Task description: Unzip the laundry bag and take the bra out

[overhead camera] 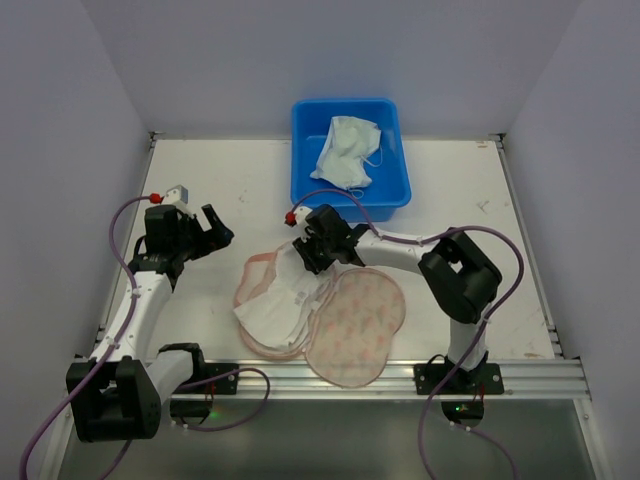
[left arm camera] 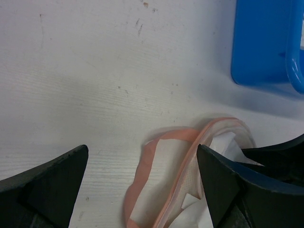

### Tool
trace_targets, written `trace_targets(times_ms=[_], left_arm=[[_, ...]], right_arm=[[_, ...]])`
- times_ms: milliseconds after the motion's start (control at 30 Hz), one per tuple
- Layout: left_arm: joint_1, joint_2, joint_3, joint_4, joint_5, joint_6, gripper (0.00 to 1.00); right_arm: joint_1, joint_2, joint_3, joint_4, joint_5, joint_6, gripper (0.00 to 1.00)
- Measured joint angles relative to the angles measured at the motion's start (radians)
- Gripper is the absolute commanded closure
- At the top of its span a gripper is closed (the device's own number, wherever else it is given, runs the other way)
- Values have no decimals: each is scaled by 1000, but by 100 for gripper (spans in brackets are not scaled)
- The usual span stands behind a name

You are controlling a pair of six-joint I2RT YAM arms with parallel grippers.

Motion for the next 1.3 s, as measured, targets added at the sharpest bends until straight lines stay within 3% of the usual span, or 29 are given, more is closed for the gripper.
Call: trace_targets(times_ms=[33,133,300,600,733,967,1200,1300], left_arm=[[0,0,0,0,0,0,0],[0,0,0,0,0,0,0],[0,0,0,0,0,1,0],[0,0,0,0,0,7,0],[0,0,0,0,0,7,0],[0,3,0,0,-1,7,0],[0,10,0,0,-1,8,0],[0,11,0,0,-1,8,0]], right_arm=[[0,2,0,-1,0,-1,79],[0,-1,0,0,4,-8,100],[0,-70,-11,-24,28,-18,100],[1,-503,25,-61,115,-145,100],[-2,-591,129,-34,198,-276,100],[-130,-542,377,63,238,-471,100],[-307,-344,700,151,203,-583,100],[-335,-300,711,230,183,-634,100]])
